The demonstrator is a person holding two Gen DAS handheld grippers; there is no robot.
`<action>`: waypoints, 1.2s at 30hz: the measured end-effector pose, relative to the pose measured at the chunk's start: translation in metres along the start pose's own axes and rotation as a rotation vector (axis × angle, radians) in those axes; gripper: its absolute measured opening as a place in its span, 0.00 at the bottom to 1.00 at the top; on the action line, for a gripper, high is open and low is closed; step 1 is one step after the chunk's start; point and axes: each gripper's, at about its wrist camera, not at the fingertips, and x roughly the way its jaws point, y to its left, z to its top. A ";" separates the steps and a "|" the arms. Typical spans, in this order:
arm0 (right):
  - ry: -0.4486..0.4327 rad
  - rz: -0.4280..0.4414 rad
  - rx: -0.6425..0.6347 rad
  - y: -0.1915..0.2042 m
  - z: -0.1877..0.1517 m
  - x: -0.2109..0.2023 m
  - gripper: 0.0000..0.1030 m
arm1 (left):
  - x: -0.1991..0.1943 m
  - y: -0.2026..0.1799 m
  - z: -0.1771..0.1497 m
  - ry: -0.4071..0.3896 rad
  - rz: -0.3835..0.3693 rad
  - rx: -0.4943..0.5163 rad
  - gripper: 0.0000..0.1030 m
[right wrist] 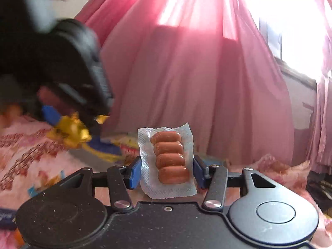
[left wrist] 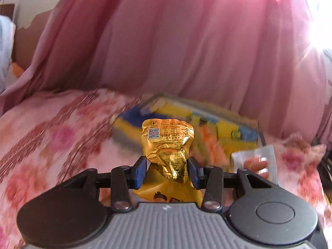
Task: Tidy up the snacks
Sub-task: 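Carry the gold pouch and sausage pack to the grey tray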
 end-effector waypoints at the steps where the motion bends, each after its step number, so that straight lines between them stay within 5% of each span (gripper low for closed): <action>1: -0.010 -0.010 -0.004 -0.001 0.001 0.005 0.51 | 0.009 -0.007 0.008 -0.012 -0.010 0.000 0.45; 12: 0.023 -0.123 0.130 -0.050 -0.005 0.070 0.51 | 0.090 -0.046 0.037 -0.040 -0.063 0.048 0.46; 36: 0.198 -0.047 0.208 -0.057 -0.024 0.111 0.53 | 0.137 -0.040 0.007 0.061 -0.007 0.080 0.46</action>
